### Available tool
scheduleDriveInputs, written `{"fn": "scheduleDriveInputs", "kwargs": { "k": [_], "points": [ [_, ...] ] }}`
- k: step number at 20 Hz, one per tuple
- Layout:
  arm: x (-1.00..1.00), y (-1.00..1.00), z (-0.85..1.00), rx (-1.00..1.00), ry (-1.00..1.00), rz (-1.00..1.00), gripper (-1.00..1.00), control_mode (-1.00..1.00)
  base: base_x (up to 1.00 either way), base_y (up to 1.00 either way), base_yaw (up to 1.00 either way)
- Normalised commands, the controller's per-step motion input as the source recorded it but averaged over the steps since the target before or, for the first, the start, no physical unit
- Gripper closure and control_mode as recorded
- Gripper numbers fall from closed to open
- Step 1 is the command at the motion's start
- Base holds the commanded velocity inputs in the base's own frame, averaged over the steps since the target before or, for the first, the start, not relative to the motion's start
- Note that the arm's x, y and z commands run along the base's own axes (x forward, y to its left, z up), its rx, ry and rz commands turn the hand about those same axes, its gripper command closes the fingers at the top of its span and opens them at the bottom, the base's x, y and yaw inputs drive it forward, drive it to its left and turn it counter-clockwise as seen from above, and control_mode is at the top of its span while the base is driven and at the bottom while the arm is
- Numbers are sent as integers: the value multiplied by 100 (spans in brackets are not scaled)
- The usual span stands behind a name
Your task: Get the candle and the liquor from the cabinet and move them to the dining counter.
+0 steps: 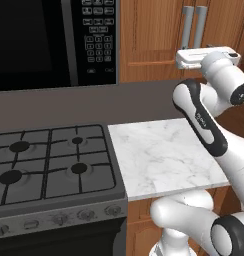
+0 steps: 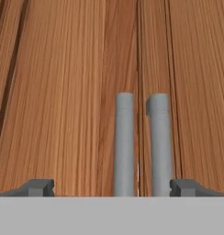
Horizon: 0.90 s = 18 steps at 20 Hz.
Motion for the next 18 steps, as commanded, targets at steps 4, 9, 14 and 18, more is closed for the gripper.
{"fn": "scheduleDriveInputs", "kwargs": {
  "k": [4,9,14,18],
  "points": [
    [49,0,-9,0,0,0,-100,-100,0,0,0],
    [43,-4,-1,2,0,0,-100,-100,0,0,0],
    [39,-2,0,1,0,1,-100,-100,0,0,0],
    [35,-1,0,1,0,1,-100,-100,0,0,0]
  ]
}}
